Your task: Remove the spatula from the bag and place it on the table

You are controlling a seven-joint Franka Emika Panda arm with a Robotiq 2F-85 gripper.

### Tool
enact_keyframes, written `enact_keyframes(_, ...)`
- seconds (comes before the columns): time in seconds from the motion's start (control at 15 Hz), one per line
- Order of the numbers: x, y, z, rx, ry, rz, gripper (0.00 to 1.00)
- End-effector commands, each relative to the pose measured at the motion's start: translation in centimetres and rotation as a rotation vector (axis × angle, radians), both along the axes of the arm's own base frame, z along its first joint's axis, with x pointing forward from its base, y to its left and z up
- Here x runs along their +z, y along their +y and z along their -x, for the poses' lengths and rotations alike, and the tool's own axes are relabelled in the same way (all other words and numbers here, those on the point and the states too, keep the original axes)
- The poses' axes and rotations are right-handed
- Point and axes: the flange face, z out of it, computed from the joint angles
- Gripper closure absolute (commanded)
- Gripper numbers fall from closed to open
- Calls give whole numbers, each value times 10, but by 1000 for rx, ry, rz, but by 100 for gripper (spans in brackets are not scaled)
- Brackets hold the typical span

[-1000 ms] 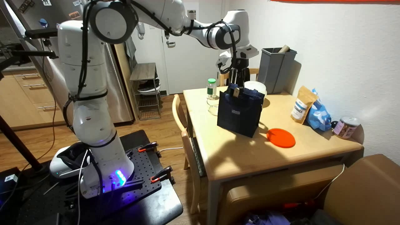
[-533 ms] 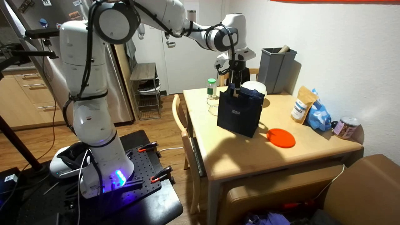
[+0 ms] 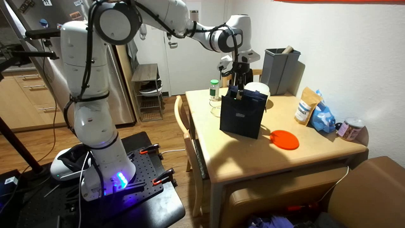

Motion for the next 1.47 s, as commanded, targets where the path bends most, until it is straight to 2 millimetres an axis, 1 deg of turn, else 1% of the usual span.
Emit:
enact_keyframes(0.0,13,-9,14,-46,34,17,97)
enact_keyframes(0.13,22,-11,19,-68,35,29,97)
enact_keyframes(0.33,46,-9,29,-82,17,38,97)
enact_keyframes(0.87,131,9,56,-78,-63,88,97)
enact_keyframes(1.27,181,25,69,-73,-147,118,97)
enact_keyframes(1.4,195,28,74,-76,-171,118,97)
